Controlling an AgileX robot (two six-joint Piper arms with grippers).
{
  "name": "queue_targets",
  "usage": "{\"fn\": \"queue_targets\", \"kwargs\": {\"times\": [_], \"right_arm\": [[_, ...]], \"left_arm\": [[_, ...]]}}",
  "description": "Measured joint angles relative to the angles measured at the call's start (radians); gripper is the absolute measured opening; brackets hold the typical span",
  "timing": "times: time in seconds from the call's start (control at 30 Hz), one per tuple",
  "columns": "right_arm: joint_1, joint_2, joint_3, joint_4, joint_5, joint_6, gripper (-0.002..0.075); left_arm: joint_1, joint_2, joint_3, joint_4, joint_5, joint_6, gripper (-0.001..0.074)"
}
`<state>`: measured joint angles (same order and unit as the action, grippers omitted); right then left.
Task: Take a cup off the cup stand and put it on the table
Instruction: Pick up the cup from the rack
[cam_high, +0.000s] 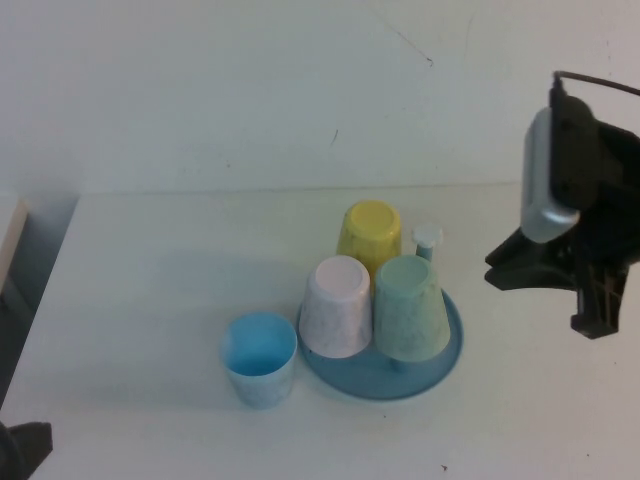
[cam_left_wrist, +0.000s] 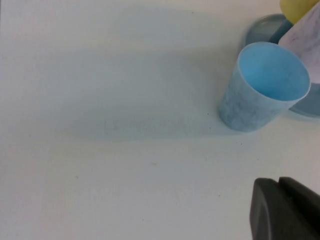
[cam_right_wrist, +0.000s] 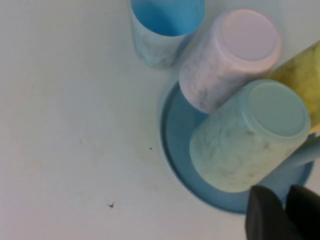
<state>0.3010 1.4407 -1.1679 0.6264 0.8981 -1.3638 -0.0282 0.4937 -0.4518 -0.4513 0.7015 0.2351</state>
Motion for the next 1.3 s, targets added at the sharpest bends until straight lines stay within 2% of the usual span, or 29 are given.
{"fn": "queue_targets", "kwargs": {"times": [0.07,0.23,0.3,0.37,0.83,1.3], "right_arm": [[0.027,0.047,-0.046,-0.036,0.015,0.002,0.0186],[0.079,0.152,-0.146,-0.059,0.049,-0.010,0.0560],[0.097,0.189,-0.178,-0.069,0.057,-0.026,0.0631],[0.114,0.230,-0.206,-0.082,0.062,-0.032,0.0666],[0.139,0.430,-0.378,-0.170,0.067,0.079,0.0692],[0.139,0.507,-0.408,-0.170,0.110,0.145,0.0690]], "left_arm": [[0.000,0.009,0.000,0.000,0.000,0.005,-0.0002],[0.000,0.009,0.000,-0.011,-0.006,0.014,-0.0002],[0.000,0.009,0.000,-0.021,-0.010,0.014,-0.0002],[0.000,0.009,0.000,-0.025,-0.018,0.016,-0.0002],[0.000,0.009,-0.002,-0.050,-0.035,0.021,-0.0003],[0.000,0.009,-0.002,-0.076,-0.037,0.023,-0.0003]]}}
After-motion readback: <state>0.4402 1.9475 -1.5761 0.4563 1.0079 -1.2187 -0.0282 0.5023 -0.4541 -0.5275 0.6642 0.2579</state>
